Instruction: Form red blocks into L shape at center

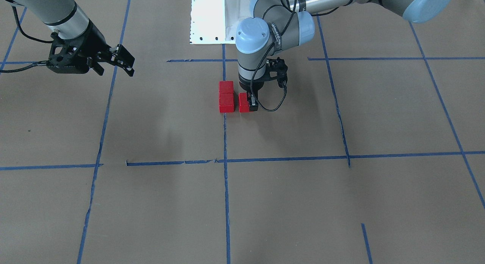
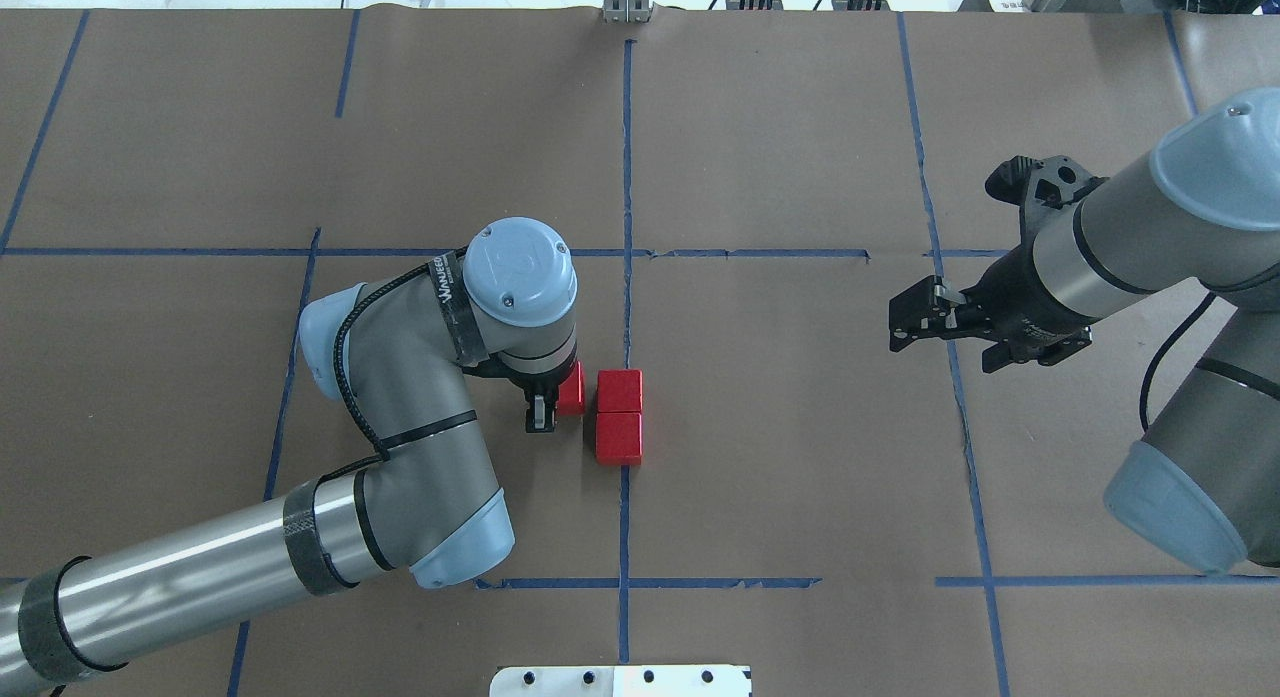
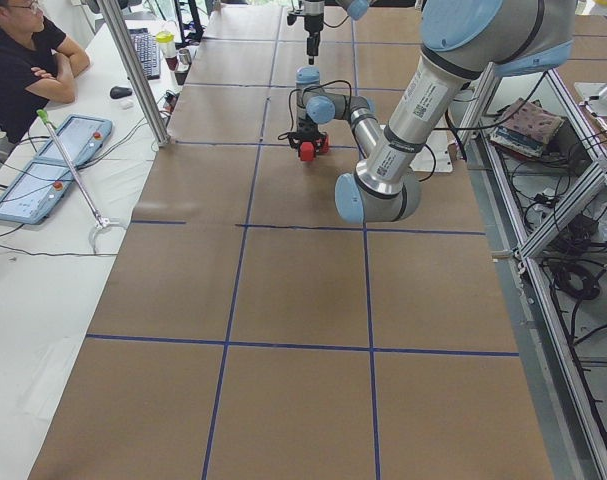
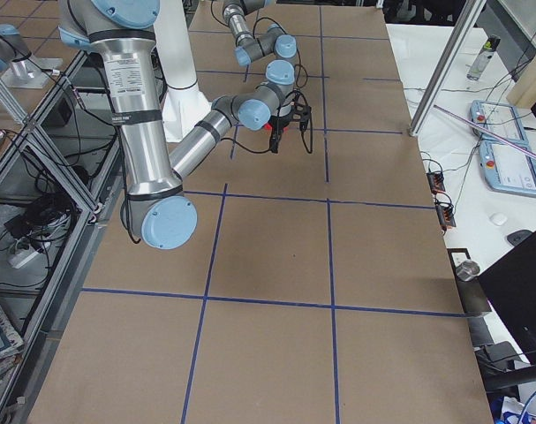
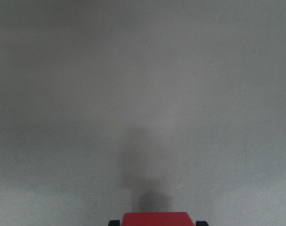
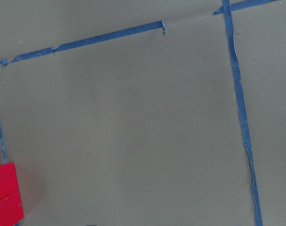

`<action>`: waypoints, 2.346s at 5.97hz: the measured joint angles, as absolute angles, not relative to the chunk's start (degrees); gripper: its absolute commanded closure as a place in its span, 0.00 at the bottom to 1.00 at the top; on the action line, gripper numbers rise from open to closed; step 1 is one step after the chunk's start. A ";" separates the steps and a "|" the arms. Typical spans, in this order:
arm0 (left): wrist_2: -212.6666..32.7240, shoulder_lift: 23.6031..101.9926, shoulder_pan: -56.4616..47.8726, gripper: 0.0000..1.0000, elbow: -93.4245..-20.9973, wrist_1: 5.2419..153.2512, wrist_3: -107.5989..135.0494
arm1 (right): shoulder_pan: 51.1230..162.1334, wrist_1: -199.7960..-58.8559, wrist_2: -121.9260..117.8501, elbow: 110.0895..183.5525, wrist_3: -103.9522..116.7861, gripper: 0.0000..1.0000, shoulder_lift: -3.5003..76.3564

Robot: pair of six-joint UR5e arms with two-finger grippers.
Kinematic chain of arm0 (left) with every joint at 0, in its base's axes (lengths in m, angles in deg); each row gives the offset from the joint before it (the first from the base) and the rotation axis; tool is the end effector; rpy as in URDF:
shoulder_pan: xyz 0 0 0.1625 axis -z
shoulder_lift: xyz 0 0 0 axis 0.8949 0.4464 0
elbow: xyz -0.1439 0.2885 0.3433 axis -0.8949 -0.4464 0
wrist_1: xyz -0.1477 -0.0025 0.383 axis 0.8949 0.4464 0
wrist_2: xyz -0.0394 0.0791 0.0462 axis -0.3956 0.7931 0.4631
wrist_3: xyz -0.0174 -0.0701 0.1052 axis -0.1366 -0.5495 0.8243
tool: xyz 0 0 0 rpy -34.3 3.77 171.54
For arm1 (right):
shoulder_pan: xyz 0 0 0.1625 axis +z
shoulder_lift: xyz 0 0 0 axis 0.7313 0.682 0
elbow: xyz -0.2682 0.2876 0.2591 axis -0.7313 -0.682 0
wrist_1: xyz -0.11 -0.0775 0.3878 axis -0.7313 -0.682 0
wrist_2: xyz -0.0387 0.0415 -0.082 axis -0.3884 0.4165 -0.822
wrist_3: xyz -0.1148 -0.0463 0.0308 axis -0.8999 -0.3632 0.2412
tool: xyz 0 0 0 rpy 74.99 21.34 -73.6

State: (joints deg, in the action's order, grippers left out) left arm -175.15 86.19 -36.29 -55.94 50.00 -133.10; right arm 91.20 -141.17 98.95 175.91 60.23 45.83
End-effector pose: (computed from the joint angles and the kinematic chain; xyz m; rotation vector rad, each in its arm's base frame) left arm 0.6330 -0.4339 0.2740 -0.5772 0.5914 -1.5356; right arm -0.3283 -0.4057 0.3676 -0.0823 -0.9320 0.1675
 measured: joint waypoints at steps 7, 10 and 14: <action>-175.13 88.19 -36.76 0.00 -53.13 50.46 -132.87 | 91.20 -141.17 98.95 175.82 60.32 0.00 45.88; -175.45 87.98 -36.77 0.00 -53.70 50.65 -132.09 | 91.29 -141.17 98.95 175.83 60.28 0.00 45.75; -178.11 84.48 -33.30 0.00 -65.67 45.74 -118.71 | 93.03 -141.33 99.63 175.83 60.15 0.00 45.66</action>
State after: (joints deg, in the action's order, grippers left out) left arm -178.11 84.48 -33.30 -65.67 45.74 -118.71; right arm 93.03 -141.33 99.63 175.83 60.15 45.66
